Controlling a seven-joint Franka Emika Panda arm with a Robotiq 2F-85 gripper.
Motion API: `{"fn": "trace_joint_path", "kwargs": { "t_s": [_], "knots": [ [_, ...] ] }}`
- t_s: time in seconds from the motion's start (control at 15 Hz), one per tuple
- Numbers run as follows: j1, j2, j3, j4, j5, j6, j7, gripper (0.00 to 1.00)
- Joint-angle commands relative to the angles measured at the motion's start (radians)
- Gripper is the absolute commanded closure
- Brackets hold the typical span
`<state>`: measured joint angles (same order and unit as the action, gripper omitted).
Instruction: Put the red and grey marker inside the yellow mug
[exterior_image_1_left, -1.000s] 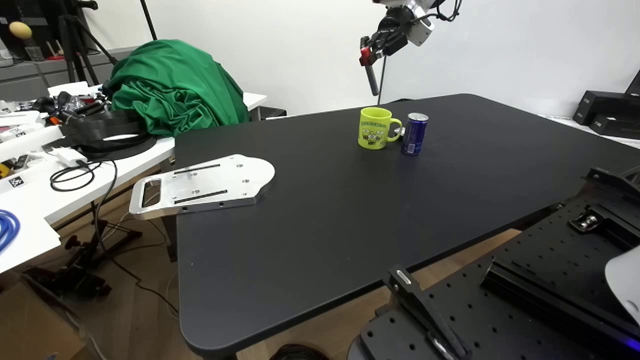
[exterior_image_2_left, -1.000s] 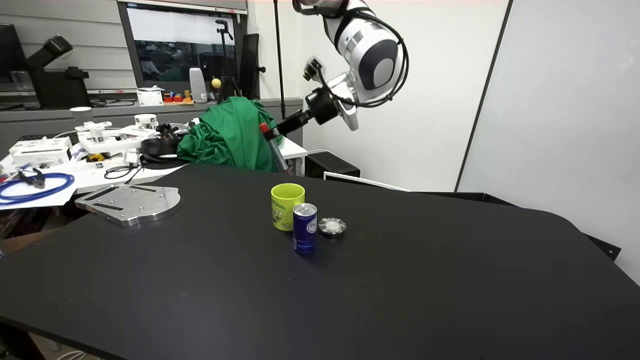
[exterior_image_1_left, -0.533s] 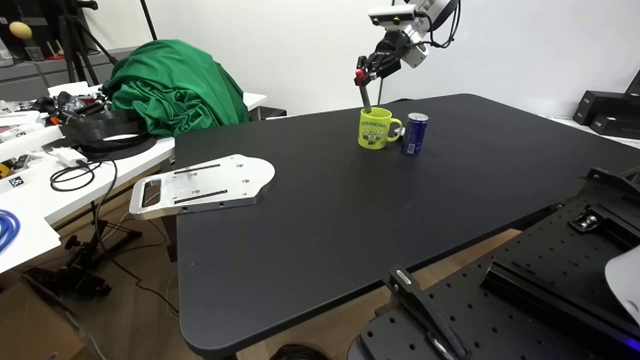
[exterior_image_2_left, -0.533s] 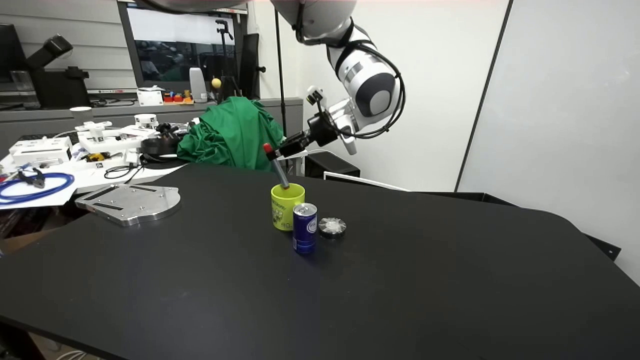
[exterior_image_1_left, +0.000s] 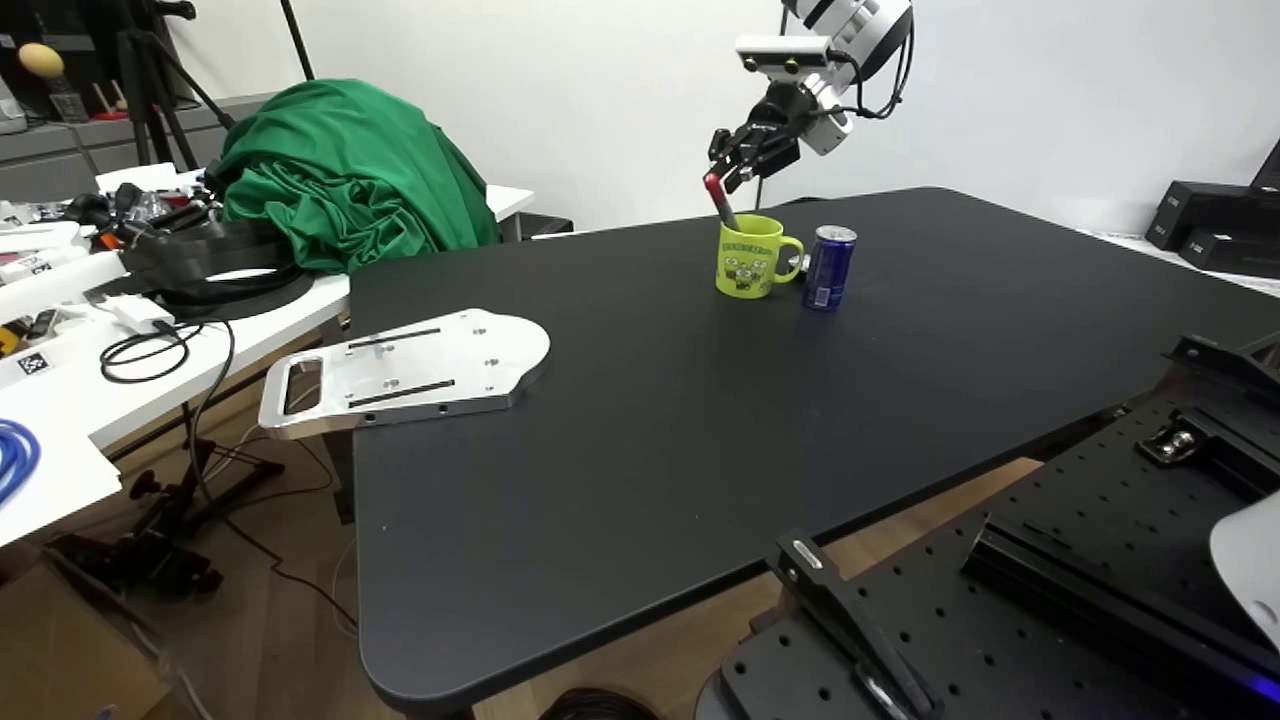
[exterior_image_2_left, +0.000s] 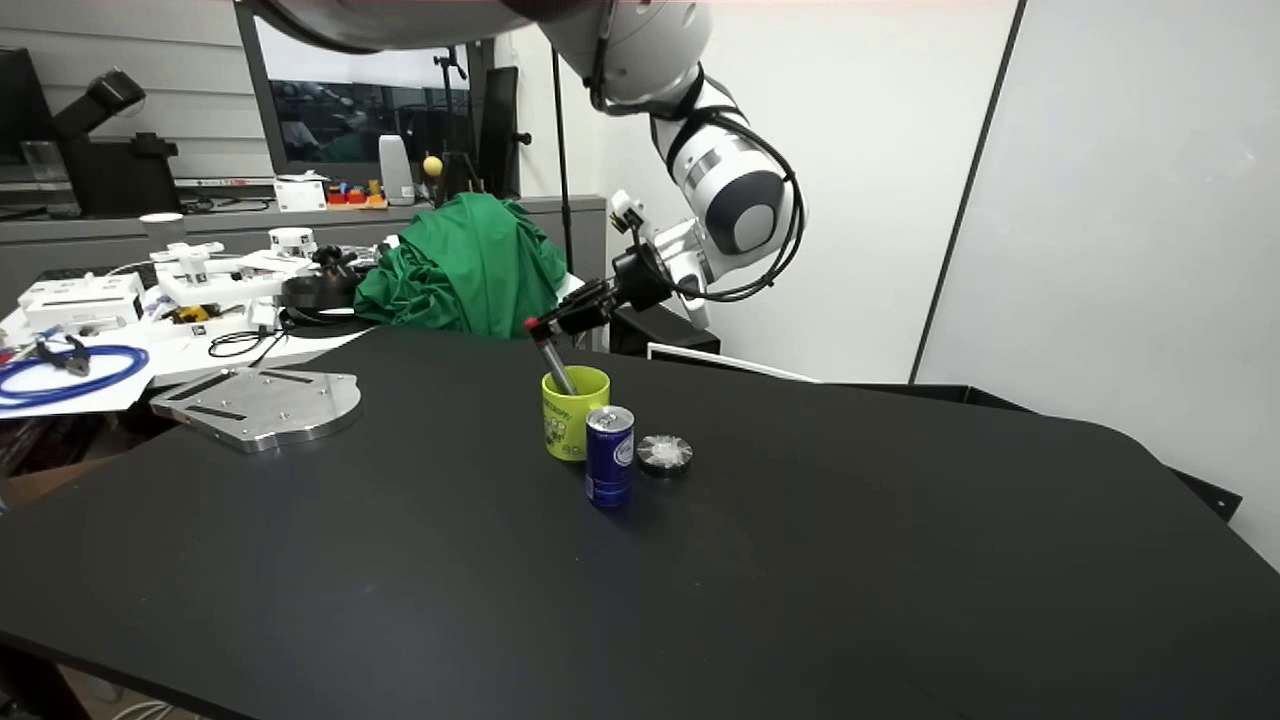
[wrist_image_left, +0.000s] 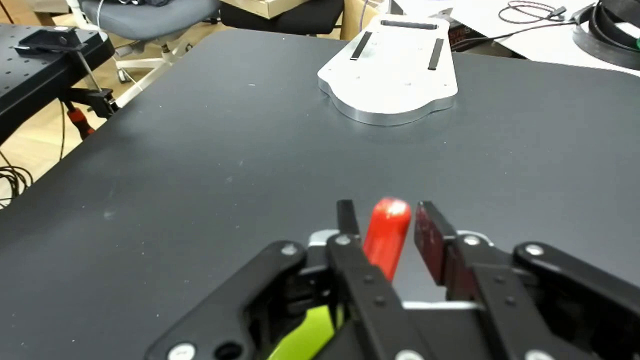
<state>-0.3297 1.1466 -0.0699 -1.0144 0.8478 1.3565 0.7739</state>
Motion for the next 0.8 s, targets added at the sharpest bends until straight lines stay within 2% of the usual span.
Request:
{"fn": "trace_joint_path", "kwargs": {
  "t_s": [0.0, 0.33, 0.6, 0.73],
  "knots": [
    [-0.001, -0.009, 0.022, 0.049, 0.013, -0.028, 0.014, 0.34],
    [0.012, -0.047, 0.067, 0.129, 0.058, -0.061, 0.031, 0.02],
    [0.029, -0.094, 0.094, 0.165, 0.077, -0.102, 0.024, 0.0],
    [0.031, -0.096, 0.093, 0.139, 0.072, -0.081, -0.002, 0.0]
  ]
}}
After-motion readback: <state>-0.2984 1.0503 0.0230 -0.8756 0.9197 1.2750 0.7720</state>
